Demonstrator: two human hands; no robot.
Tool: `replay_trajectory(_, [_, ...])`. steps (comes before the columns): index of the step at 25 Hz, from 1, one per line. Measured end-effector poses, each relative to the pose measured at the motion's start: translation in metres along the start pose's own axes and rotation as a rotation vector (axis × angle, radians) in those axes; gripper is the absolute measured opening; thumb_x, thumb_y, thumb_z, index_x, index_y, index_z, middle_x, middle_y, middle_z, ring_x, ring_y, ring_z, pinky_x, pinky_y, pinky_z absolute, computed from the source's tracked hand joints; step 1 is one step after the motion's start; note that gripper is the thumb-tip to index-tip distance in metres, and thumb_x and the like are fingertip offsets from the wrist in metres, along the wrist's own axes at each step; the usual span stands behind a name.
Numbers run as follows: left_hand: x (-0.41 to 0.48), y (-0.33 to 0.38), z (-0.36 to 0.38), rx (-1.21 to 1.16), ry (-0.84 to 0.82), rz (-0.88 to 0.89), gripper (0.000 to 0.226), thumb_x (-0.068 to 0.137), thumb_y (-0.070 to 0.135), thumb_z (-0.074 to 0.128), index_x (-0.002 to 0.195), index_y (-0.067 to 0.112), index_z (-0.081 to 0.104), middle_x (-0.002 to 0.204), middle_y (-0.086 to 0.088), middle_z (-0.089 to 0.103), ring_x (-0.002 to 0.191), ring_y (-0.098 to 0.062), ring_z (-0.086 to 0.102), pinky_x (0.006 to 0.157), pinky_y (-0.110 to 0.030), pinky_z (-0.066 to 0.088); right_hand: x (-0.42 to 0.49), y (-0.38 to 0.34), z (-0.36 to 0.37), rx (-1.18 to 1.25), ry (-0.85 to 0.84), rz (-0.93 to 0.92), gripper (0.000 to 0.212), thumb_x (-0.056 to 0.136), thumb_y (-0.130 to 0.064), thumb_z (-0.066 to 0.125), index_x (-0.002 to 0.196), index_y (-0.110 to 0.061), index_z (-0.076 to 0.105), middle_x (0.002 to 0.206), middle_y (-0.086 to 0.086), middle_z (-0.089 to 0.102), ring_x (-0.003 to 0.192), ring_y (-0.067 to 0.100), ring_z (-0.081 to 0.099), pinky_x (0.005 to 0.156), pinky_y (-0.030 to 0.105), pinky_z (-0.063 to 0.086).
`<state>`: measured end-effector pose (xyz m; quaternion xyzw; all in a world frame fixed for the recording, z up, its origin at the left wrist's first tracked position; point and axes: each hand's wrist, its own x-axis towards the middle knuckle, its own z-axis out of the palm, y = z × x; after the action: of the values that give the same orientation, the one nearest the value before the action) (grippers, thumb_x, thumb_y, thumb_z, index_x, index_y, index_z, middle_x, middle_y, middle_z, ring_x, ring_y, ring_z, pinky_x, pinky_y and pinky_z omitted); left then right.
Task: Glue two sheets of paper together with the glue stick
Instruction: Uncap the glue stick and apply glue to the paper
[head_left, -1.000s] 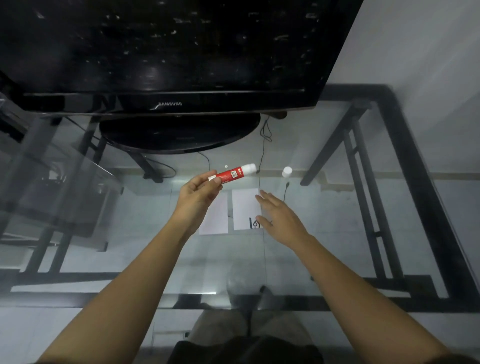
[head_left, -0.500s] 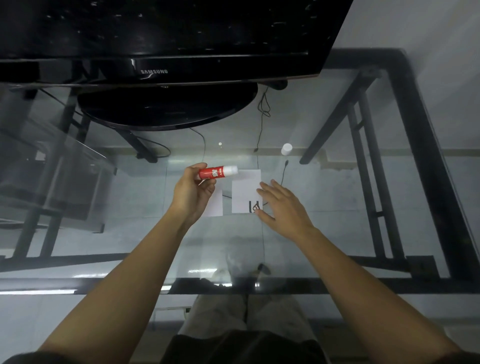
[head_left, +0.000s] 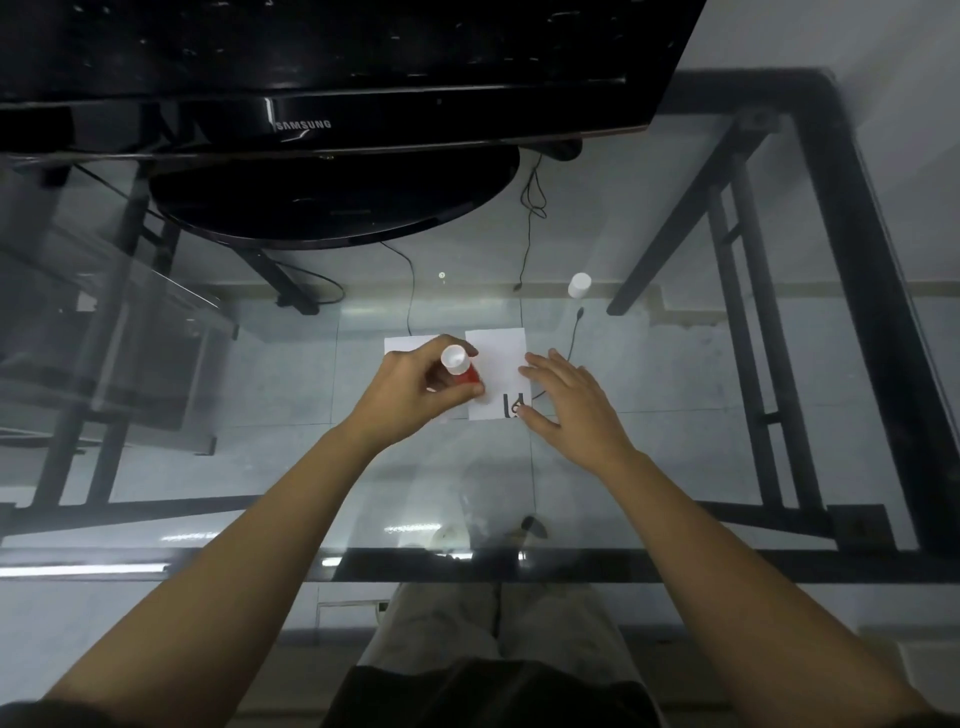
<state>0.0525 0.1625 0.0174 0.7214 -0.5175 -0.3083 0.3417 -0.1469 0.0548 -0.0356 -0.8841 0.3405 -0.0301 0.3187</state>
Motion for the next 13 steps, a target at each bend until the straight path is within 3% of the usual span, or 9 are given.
replay_trajectory(5, [0.002,0.000,0.002,0.111,-0.126,0.097,0.025,0.075,0.036,0.073,0.090,0.024,0.058,0.084,0.007,0.068,0.072,0.003,0.061,0.067,-0.007,0.046,0.001,-0.001,0.001,-0.003,0.012,0.010,0.048,0.089,-0.037,0.054,0.132,-0.019,0.044,0.148,-0.002,0.036,0.141,0.016,0.020,0.114,0.039,0.011])
replay_trajectory(8, [0.006,-0.002,0.003,0.130,-0.174,0.135,0.025,0.077,0.034,0.071,0.093,0.019,0.059,0.089,0.002,0.071,0.076,-0.006,0.064,0.072,-0.015,0.052,0.001,-0.001,0.002,0.000,0.015,0.010,0.048,0.090,-0.037,0.054,0.133,-0.019,0.043,0.148,-0.003,0.035,0.141,0.016,0.019,0.114,0.039,0.010])
replay_trajectory(11, [0.014,-0.002,-0.005,0.191,-0.144,0.130,0.024,0.078,0.032,0.071,0.092,0.018,0.059,0.089,0.000,0.071,0.077,-0.012,0.065,0.073,-0.023,0.055,0.001,0.001,0.002,0.008,0.010,0.009,0.048,0.090,-0.037,0.053,0.133,-0.020,0.042,0.149,-0.003,0.034,0.141,0.015,0.017,0.114,0.038,0.009])
replay_trajectory(13, [0.016,-0.001,-0.007,0.203,-0.100,0.147,0.024,0.078,0.033,0.072,0.092,0.017,0.059,0.089,0.001,0.071,0.076,-0.010,0.064,0.073,-0.021,0.055,0.001,0.001,0.002,0.013,0.011,0.006,0.048,0.090,-0.037,0.053,0.133,-0.020,0.042,0.149,-0.004,0.034,0.141,0.014,0.017,0.114,0.037,0.009])
